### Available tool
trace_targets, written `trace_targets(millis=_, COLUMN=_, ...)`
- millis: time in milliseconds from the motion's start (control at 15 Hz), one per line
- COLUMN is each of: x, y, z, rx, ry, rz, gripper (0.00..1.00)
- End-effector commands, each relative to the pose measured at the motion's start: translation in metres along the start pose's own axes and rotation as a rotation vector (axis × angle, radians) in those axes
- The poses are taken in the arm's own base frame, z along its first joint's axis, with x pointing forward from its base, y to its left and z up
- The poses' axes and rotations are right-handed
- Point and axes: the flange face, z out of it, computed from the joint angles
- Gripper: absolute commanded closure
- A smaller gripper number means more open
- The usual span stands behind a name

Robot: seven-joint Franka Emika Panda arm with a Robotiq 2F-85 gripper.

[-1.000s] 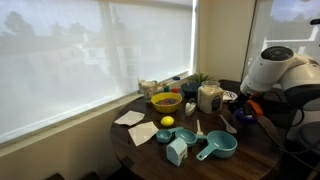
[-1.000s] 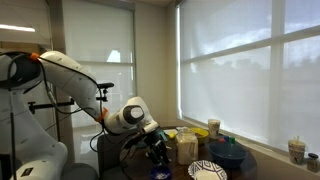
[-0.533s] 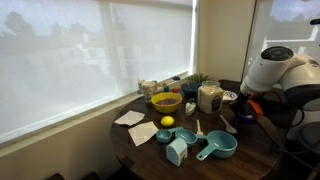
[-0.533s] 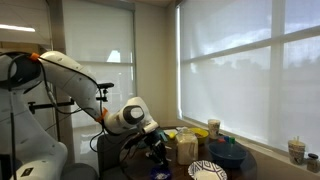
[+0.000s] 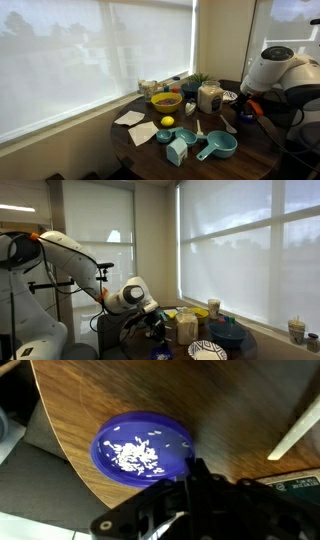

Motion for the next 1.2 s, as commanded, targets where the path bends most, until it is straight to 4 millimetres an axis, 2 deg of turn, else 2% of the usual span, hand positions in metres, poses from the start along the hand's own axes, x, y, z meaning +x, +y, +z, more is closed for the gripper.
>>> trace_targets(millis=0, x=-0.001, y=0.0, z=-0.002, rx=0.027, ry=0.001, rz=0.023, gripper=0.99)
trace_targets(millis=267, x=0.006, y=-0.003, z=-0.008, rx=0.049, ry=0.02, rz=0.029, gripper=0.99)
trace_targets(millis=333, x=0.005, y=-0.003, z=-0.005, rx=0.052, ry=0.014, rz=0.03, gripper=0.73)
trace_targets(millis=400, x=0.004, y=-0.002, z=-0.003, rx=0.052, ry=0.012, rz=0.033, gripper=0.72)
trace_targets(millis=867, x=0.008, y=0.005, z=0.005, rx=0.046, ry=0.004, rz=0.06, gripper=0.25)
trace_targets(millis=933, x=0.009, y=0.006, z=0.005, rx=0.047, ry=0.004, rz=0.062, gripper=0.24)
trace_targets(millis=1000, x=0.009, y=0.005, z=0.006, rx=0.049, ry=0.004, rz=0.064, gripper=0.41)
trace_targets(millis=1067, x=0.008, y=0.005, z=0.006, rx=0.05, ry=0.003, rz=0.064, gripper=0.47)
trace_targets(millis=1133, x=0.008, y=0.004, z=0.006, rx=0.054, ry=0.002, rz=0.063, gripper=0.5)
